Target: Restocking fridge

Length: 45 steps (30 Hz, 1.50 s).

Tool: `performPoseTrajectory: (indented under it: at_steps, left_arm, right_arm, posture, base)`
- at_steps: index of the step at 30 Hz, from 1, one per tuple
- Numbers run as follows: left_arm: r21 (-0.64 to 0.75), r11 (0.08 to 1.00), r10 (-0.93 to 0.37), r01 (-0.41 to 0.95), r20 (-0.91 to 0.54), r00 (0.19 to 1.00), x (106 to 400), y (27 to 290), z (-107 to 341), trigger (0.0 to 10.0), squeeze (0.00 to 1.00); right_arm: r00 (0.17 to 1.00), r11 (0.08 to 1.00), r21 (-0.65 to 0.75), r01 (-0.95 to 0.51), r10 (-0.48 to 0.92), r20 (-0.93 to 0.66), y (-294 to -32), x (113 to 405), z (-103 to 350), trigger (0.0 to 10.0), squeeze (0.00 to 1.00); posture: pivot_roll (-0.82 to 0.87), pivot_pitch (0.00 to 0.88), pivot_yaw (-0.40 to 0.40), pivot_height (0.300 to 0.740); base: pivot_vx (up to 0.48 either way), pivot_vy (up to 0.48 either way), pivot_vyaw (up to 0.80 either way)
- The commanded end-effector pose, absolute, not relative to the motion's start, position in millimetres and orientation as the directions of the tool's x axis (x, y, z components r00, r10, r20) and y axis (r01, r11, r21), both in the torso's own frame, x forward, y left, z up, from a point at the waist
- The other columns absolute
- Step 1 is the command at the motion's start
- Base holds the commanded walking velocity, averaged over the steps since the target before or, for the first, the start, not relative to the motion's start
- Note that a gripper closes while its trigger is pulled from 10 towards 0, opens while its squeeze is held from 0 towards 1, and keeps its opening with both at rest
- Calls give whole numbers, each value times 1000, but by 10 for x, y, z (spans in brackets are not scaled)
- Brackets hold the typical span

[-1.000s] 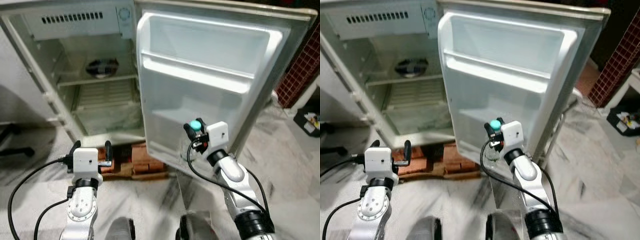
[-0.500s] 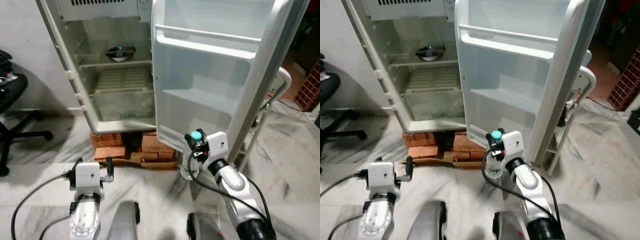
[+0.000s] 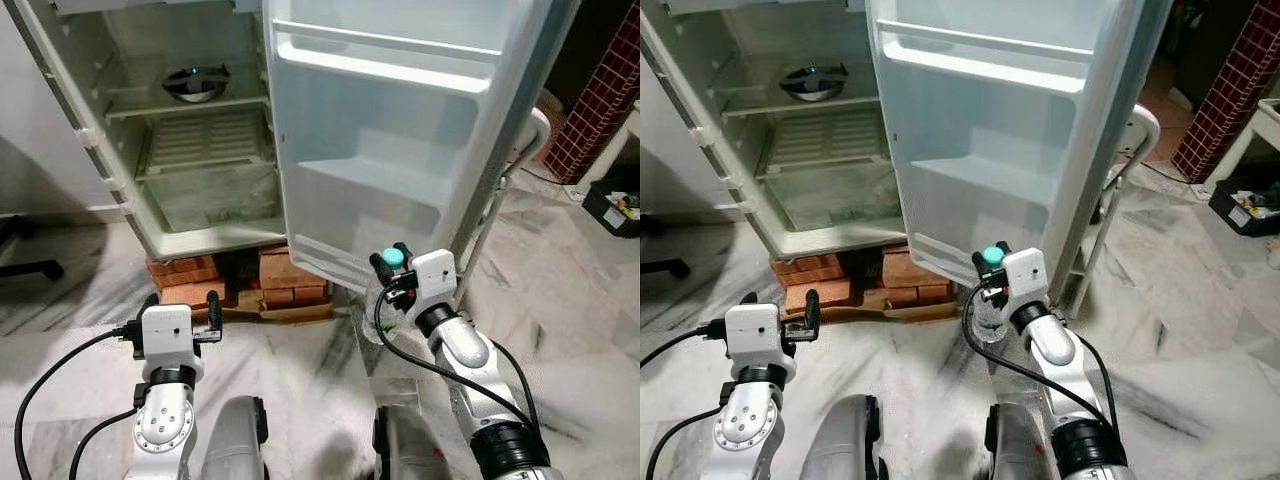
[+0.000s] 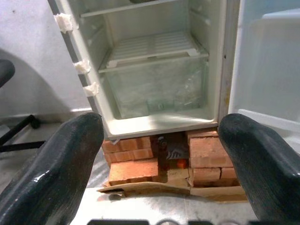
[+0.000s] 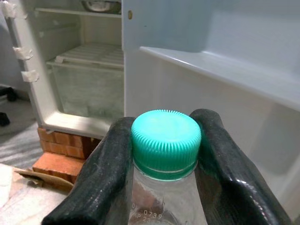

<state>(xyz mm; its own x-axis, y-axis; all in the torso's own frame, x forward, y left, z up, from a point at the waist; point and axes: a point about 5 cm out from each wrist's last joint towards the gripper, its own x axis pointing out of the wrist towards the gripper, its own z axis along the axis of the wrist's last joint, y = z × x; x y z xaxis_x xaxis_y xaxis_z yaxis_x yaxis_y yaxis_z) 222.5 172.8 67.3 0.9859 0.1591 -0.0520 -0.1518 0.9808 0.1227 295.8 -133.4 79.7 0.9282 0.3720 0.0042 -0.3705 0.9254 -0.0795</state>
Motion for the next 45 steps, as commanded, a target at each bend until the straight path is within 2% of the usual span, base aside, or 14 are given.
performPoseTrajectory:
  at_steps: [1, 32, 45]
  left_arm:
    - [122, 981, 155, -148, -55, 986, 2206, 1750, 666, 10000, 0]
    - [119, 984, 139, -130, -66, 988, 2231, 1721, 647, 10000, 0]
    - [117, 985, 137, -129, -68, 988, 2251, 1715, 646, 10000, 0]
  right_arm:
    - [925, 922, -95, -374, 379, 36, -1312, 2982, 860, 10000, 0]
    - [923, 920, -94, -380, 383, 24, -1319, 2959, 831, 10000, 0]
    - [919, 916, -87, -391, 394, 18, -1304, 2957, 817, 10000, 0]
  posture:
    - [-16, 67, 17, 635]
    - [-18, 68, 17, 635]
    - [-22, 65, 17, 635]
  base:
    - [277, 0, 0]
    - [270, 0, 0]
    - [0, 0, 0]
